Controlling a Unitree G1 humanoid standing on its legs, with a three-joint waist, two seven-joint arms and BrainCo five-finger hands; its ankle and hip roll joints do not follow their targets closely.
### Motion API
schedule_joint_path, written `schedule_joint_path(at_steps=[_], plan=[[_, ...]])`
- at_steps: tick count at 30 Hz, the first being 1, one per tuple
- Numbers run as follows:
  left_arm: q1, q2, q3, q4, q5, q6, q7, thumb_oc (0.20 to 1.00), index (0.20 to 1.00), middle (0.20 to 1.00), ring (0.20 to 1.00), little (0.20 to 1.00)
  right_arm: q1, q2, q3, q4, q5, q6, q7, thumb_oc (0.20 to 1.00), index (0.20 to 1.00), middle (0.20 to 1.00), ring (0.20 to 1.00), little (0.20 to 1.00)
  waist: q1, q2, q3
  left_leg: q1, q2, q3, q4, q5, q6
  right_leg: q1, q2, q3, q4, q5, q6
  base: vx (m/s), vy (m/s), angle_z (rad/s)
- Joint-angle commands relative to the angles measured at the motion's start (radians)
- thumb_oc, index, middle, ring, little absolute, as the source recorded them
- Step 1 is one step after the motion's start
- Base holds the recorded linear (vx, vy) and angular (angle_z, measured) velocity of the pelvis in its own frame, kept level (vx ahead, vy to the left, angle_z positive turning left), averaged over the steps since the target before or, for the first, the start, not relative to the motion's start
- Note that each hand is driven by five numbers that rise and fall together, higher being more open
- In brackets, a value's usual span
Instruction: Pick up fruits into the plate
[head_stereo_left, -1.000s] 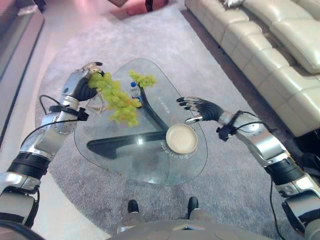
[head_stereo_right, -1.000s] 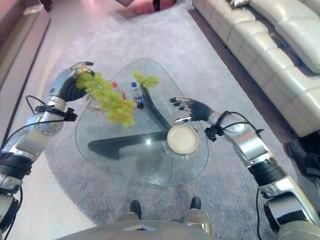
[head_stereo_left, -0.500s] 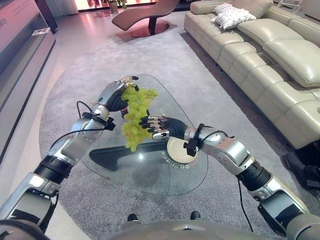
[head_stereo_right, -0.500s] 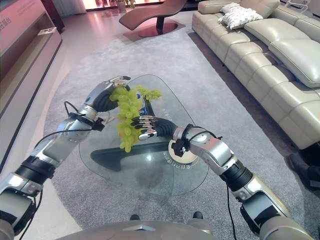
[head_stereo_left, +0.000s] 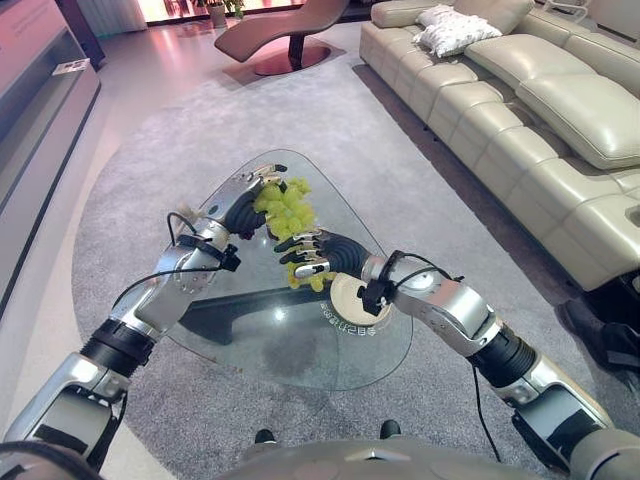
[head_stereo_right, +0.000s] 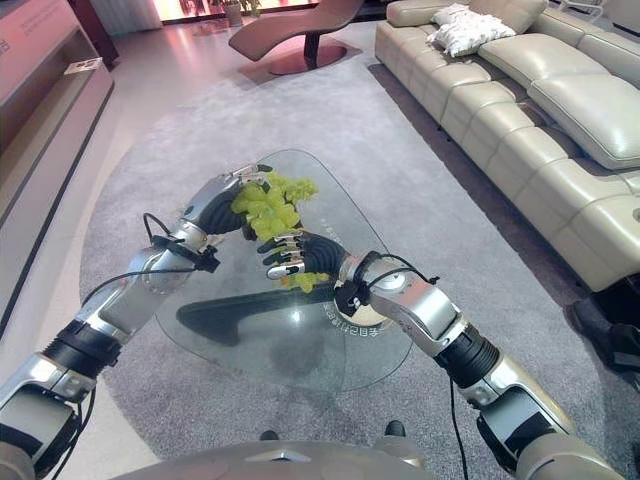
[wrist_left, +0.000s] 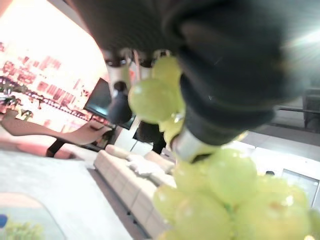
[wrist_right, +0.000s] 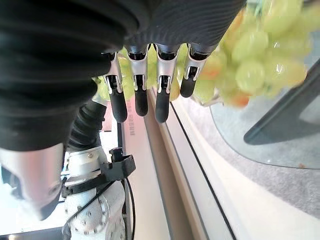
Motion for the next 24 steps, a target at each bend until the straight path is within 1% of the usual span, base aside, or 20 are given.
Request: schedule_joint_path(at_steps=[1,2,3,5,6,9,12,15,16,18,19,21,22,23,24], plan=[[-0.041,0.079,0.091,-0.016,0.001,-0.021,0.063,0.2,0.2,0.2,0.2,0.2,-0.018,-0.07,-0.074,-0.101,-0.008,0.002,0.181,1.0,1.0,1.0,1.0,1.0,0.01,-0.034,-0.032,-0.017,0.001,0.017,0.043,-0.111,0.01,0.03,-0.063,-0.086,0.054,-0.082,0.038,0.0,0.0,0.0],[-0.036,0.094,0.106,-0.007,-0.002,-0.028,0.065,0.2,0.2,0.2,0.2,0.2,-0.016,-0.106,-0.082,-0.108,-0.003,0.012,0.246,1.0,1.0,1.0,1.0,1.0,0.011,-0.038,-0.034,-0.018,0.003,0.017,0.041,-0.109,0.009,0.03,-0.063,-0.088,0.053,-0.081,0.039,0.0,0.0,0.0],[-0.035,0.096,0.109,-0.005,-0.003,-0.029,0.065,0.2,0.2,0.2,0.2,0.2,-0.016,-0.114,-0.084,-0.11,-0.003,0.016,0.264,1.0,1.0,1.0,1.0,1.0,0.011,-0.039,-0.034,-0.018,0.003,0.017,0.04,-0.108,0.009,0.03,-0.063,-0.088,0.053,-0.081,0.04,0.0,0.0,0.0],[-0.025,0.126,0.131,0.003,-0.015,-0.034,0.068,0.2,0.2,0.2,0.2,0.2,-0.018,-0.173,-0.094,-0.121,0.019,0.03,0.393,1.0,1.0,1.0,1.0,1.0,0.012,-0.046,-0.035,-0.018,0.006,0.018,0.038,-0.105,0.007,0.031,-0.061,-0.091,0.053,-0.081,0.039,0.0,-0.017,0.0],[-0.024,0.139,0.142,0.016,-0.021,-0.038,0.067,0.2,0.2,0.2,0.2,0.2,-0.015,-0.202,-0.098,-0.126,0.024,0.024,0.467,1.0,1.0,1.0,1.0,1.0,0.012,-0.05,-0.035,-0.019,0.007,0.016,0.038,-0.104,0.006,0.031,-0.059,-0.091,0.054,-0.082,0.039,-0.01,-0.036,0.0],[-0.04,0.167,0.142,0.054,-0.037,-0.04,0.072,0.2,0.2,0.2,0.2,0.2,-0.035,-0.26,-0.092,-0.147,0.087,0.016,0.585,1.0,1.0,1.0,1.0,1.0,0.013,-0.062,-0.038,-0.019,0.009,0.012,0.035,-0.101,0.004,0.032,-0.056,-0.09,0.055,-0.083,0.038,-0.01,-0.035,-0.01],[-0.052,0.179,0.136,0.101,-0.044,-0.056,0.078,0.2,0.2,0.2,0.2,0.2,-0.049,-0.289,-0.094,-0.151,0.127,-0.016,0.674,1.0,1.0,1.0,1.0,1.0,0.015,-0.069,-0.044,-0.02,0.011,0.006,0.032,-0.1,0.002,0.033,-0.052,-0.09,0.056,-0.086,0.038,0.0,0.0,0.0],[-0.06,0.181,0.128,0.132,-0.042,-0.075,0.086,0.2,0.2,0.2,0.2,0.2,-0.057,-0.31,-0.115,-0.157,0.166,-0.044,0.7,1.0,1.0,1.0,1.0,1.0,0.014,-0.074,-0.047,-0.02,0.011,-0.002,0.029,-0.099,0.002,0.034,-0.05,-0.089,0.056,-0.087,0.038,0.0,0.0,0.0],[-0.061,0.178,0.129,0.136,-0.038,-0.082,0.085,0.2,0.2,0.2,0.2,0.2,-0.051,-0.309,-0.125,-0.164,0.171,-0.057,0.693,1.0,1.0,1.0,1.0,1.0,0.013,-0.075,-0.048,-0.019,0.011,-0.005,0.028,-0.101,0.002,0.034,-0.049,-0.088,0.056,-0.088,0.038,0.0,0.0,0.0],[-0.057,0.179,0.134,0.134,-0.04,-0.097,0.08,0.2,0.2,0.2,0.2,0.2,-0.041,-0.318,-0.159,-0.169,0.175,-0.079,0.621,1.0,1.0,1.0,1.0,1.0,0.011,-0.077,-0.051,-0.02,0.01,-0.009,0.027,-0.102,0.002,0.035,-0.048,-0.084,0.054,-0.087,0.038,0.0,0.0,0.0],[-0.056,0.179,0.134,0.133,-0.039,-0.101,0.079,0.2,0.2,0.2,0.2,0.2,-0.041,-0.319,-0.165,-0.169,0.174,-0.083,0.607,1.0,1.0,1.0,1.0,1.0,0.01,-0.077,-0.051,-0.02,0.01,-0.009,0.027,-0.102,0.002,0.034,-0.048,-0.083,0.053,-0.087,0.039,0.0,0.0,0.0],[-0.044,0.172,0.146,0.111,-0.042,-0.112,0.065,0.2,0.2,0.2,0.2,0.2,-0.014,-0.324,-0.223,-0.168,0.171,-0.135,0.509,1.0,1.0,1.0,1.0,1.0,0.001,-0.073,-0.051,-0.024,0.011,-0.009,0.029,-0.101,0.001,0.029,-0.047,-0.075,0.052,-0.083,0.041,-0.04,0.0,0.0],[-0.04,0.167,0.15,0.103,-0.04,-0.117,0.059,0.2,0.2,0.2,0.2,0.2,-0.004,-0.318,-0.244,-0.166,0.166,-0.149,0.479,1.0,1.0,1.0,1.0,1.0,-0.002,-0.071,-0.05,-0.024,0.011,-0.008,0.03,-0.102,0.001,0.027,-0.047,-0.073,0.053,-0.082,0.041,-0.03,0.011,-0.01],[-0.033,0.156,0.153,0.089,-0.04,-0.123,0.052,0.2,0.2,0.2,0.2,0.2,0.008,-0.303,-0.276,-0.156,0.117,-0.181,0.444,1.0,1.0,1.0,1.0,1.0,-0.008,-0.066,-0.048,-0.023,0.011,-0.007,0.032,-0.104,0.002,0.026,-0.048,-0.07,0.053,-0.081,0.042,0.0,0.0,0.0],[-0.032,0.15,0.154,0.078,-0.041,-0.122,0.043,0.2,0.2,0.2,0.2,0.2,0.012,-0.292,-0.291,-0.148,0.091,-0.202,0.431,1.0,1.0,1.0,1.0,1.0,-0.01,-0.063,-0.047,-0.022,0.011,-0.005,0.033,-0.105,0.003,0.027,-0.048,-0.069,0.052,-0.079,0.042,-0.03,0.026,-0.03]])
